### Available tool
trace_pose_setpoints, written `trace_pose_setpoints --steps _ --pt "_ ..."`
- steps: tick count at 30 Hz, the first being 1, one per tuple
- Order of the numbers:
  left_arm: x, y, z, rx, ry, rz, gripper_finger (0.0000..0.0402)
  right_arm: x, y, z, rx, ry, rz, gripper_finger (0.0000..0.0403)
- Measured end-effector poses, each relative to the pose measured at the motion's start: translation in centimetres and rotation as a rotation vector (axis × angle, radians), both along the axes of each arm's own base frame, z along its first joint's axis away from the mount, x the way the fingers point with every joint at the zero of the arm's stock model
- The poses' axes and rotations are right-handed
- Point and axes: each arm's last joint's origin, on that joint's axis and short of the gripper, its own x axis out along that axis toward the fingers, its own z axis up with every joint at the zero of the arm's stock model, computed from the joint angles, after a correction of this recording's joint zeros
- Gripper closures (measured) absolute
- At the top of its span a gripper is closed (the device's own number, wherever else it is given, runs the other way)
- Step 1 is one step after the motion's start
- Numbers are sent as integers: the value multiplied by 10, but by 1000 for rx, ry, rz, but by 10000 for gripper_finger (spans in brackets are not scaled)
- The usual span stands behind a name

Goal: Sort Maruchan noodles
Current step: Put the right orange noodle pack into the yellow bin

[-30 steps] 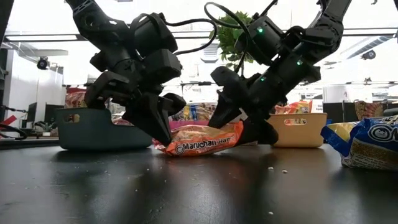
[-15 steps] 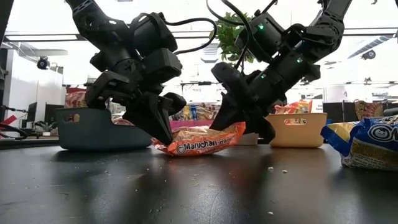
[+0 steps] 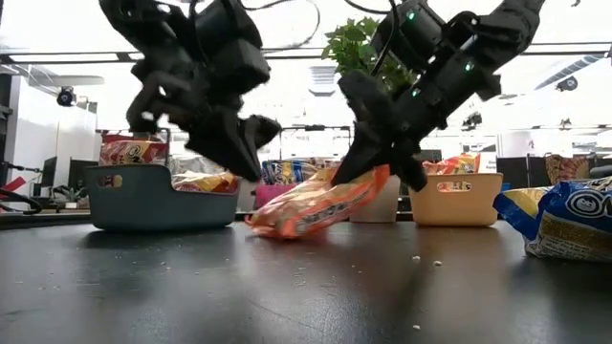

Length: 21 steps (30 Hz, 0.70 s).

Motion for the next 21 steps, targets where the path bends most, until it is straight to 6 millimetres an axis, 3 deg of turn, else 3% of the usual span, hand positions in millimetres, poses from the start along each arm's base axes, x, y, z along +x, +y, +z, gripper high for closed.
trace_pose_setpoints --steps 7,11,16,21 --pt "-18 0 40 2 -135 -4 402 -24 -4 29 -128 91 -32 395" --pt "-30 0 50 0 -218 -3 402 -35 -5 48 -174 148 -50 395" --pt "-36 1 39 -19 -315 12 402 -41 -4 63 -151 148 -64 395" --pt "-28 2 17 -9 -373 84 402 -52 -3 67 -26 215 -145 394"
